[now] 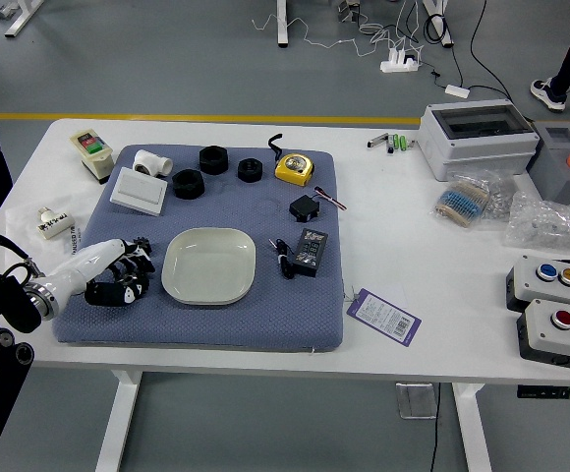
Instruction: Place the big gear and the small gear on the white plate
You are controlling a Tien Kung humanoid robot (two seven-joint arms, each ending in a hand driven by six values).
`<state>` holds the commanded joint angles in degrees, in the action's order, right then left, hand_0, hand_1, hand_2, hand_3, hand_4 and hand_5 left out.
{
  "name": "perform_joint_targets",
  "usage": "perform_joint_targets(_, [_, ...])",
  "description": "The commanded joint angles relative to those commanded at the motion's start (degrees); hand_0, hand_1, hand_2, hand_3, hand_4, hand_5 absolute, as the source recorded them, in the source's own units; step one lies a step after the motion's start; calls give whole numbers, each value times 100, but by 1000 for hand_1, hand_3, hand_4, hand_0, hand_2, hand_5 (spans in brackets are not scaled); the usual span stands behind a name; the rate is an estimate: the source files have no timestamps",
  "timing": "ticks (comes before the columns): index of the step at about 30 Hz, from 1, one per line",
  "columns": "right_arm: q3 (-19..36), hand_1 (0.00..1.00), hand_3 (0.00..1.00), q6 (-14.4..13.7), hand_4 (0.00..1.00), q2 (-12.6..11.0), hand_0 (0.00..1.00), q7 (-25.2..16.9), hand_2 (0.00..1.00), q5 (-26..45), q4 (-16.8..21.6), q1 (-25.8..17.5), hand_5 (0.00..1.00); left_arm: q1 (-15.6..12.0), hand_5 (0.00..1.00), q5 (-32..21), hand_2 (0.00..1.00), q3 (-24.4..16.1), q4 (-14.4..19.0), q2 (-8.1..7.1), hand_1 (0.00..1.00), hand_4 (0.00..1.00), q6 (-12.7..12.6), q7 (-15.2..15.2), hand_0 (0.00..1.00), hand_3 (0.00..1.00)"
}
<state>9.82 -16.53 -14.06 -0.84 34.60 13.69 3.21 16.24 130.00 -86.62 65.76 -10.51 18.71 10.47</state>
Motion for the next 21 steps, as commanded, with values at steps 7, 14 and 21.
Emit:
perform_joint_targets(7, [1,672,570,-1,791,-6,665,-2,741,-1,1,4,676,30,2,0,543,-21,85,-16,480,2,-64,49,350,556])
perform_joint_targets(14, [18,673,570,-5,792,-9,665,-4,741,-6,2,12,674,132,2,0,541,-30,137,-36,477,2,-154,92,346,555])
perform_joint_targets(21, [9,672,570,-7,791,-12,662,-2,741,-5,2,16,674,236,2,0,541,-20,173,-30,476,2,-243,135,345,555])
